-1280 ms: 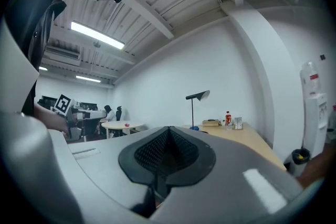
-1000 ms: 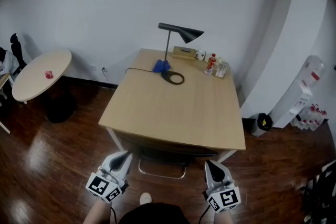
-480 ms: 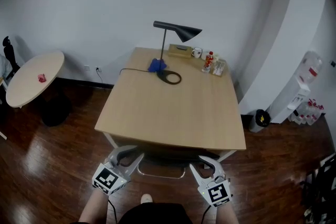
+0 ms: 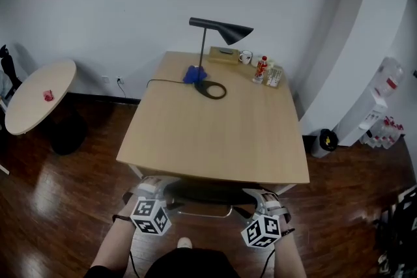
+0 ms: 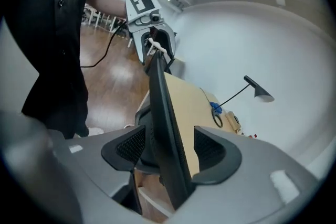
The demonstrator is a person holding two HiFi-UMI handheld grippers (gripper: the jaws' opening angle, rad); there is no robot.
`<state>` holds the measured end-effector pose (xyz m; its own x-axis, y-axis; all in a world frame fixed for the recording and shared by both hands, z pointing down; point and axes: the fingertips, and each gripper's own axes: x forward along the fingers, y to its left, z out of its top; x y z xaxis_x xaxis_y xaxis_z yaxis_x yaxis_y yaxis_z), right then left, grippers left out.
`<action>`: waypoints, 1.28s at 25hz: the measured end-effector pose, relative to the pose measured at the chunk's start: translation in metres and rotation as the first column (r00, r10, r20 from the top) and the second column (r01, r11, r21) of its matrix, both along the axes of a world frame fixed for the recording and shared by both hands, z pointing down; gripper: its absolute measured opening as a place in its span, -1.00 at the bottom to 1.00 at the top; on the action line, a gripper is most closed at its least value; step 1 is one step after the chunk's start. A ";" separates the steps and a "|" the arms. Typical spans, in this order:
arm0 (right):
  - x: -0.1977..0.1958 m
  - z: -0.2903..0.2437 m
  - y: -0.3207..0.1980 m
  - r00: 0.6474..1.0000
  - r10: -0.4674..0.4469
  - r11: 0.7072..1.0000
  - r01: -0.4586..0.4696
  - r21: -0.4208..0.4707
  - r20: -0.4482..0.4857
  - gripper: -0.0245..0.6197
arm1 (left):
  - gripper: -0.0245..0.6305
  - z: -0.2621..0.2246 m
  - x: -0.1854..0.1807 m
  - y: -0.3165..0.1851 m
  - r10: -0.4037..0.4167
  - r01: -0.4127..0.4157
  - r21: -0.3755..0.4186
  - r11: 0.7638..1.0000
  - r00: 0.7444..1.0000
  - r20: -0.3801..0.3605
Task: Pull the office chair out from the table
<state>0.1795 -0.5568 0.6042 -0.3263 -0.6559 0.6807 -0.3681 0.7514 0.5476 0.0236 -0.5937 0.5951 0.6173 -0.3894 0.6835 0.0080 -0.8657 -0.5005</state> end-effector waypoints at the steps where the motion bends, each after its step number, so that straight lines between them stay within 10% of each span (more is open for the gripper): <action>1: 0.000 0.005 -0.002 1.000 -0.009 1.000 0.009 -0.008 -0.029 0.02 | 0.11 0.007 0.000 -0.003 0.006 -0.006 0.008 1.000 0.999 0.034; 8: 0.009 0.041 -0.020 0.979 -0.012 0.997 -0.005 -0.082 -0.204 -0.11 | 0.09 0.052 -0.006 -0.028 -0.011 -0.008 0.083 0.996 0.974 0.226; 16: 0.020 0.048 -0.028 0.927 -0.022 1.000 0.029 0.011 -0.374 -0.64 | -0.53 0.058 -0.013 -0.035 -0.001 -0.050 0.145 0.988 0.944 0.331; 32: 0.022 0.064 -0.010 0.923 -0.074 0.982 0.002 -0.188 -0.378 -0.76 | -0.76 0.073 -0.018 -0.026 0.046 -0.098 0.107 0.989 0.911 0.410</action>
<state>0.2013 -0.5671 0.6681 -0.0402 -0.5023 0.8637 -0.1273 0.8600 0.4942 0.0059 -0.6196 0.6677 0.3264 -0.4513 0.8305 0.2933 -0.7870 -0.5429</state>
